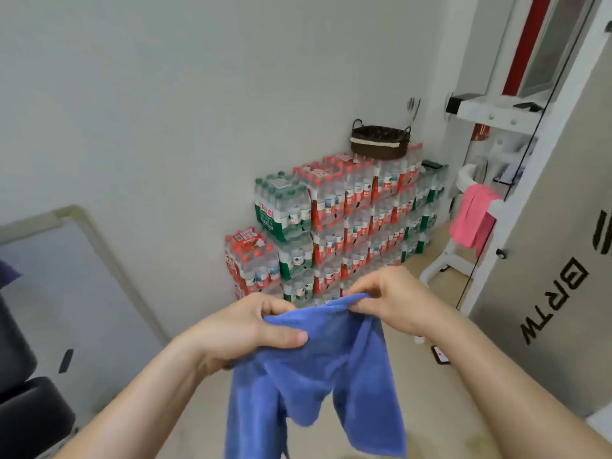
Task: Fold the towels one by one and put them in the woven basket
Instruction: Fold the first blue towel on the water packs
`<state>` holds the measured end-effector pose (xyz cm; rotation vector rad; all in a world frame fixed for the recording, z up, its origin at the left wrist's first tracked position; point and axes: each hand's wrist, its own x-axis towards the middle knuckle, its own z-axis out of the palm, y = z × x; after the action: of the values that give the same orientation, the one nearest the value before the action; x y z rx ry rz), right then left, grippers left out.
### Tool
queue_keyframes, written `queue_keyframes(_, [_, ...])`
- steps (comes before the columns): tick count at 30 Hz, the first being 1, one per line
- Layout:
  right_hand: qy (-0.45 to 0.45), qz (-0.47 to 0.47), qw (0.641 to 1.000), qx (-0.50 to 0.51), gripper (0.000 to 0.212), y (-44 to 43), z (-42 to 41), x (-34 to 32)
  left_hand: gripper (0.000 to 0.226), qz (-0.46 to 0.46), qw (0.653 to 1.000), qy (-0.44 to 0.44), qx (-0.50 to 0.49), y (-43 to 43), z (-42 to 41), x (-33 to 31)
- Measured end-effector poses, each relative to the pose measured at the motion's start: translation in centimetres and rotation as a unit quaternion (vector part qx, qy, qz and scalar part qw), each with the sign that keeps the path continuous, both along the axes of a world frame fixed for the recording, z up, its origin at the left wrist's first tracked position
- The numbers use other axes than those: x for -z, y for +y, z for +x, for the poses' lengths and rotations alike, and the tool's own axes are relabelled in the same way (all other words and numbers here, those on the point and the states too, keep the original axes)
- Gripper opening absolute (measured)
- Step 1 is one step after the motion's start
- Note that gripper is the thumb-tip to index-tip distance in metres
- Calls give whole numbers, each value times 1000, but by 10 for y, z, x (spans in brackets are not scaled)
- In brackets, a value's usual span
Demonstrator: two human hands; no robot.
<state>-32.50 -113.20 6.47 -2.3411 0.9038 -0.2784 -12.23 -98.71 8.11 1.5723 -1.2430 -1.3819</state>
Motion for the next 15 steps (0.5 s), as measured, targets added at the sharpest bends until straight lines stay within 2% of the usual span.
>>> queue_keyframes(2, [14, 66, 996, -52, 19, -51, -5, -7, 47, -20, 997, 70, -20, -47, 2, 2])
queue_keyframes(3, [7, 103, 991, -85, 22, -71, -7, -12, 53, -42, 994, 90, -43, -70, 1, 1])
queue_keyframes(6, [-110, 213, 957, -162, 30, -116, 3, -27, 37, -111, 984, 100, -95, -132, -4, -6])
queue_keyframes(9, [-209, 268, 935, -99, 27, -164, 27, -28, 18, -133, 986, 34, -98, -194, -4, -16])
queue_keyframes(11, [-202, 275, 935, -101, 29, -203, 41, -27, 13, -146, 985, -15, -90, -231, 1, -24])
queue_keyframes(13, [-176, 256, 944, -114, 23, -246, 53, -27, 26, -162, 979, -66, -102, -267, 12, -31])
queue_keyframes(15, [-128, 201, 965, -114, 16, -290, 68, -27, 30, -180, 967, -138, -115, -304, 29, -35])
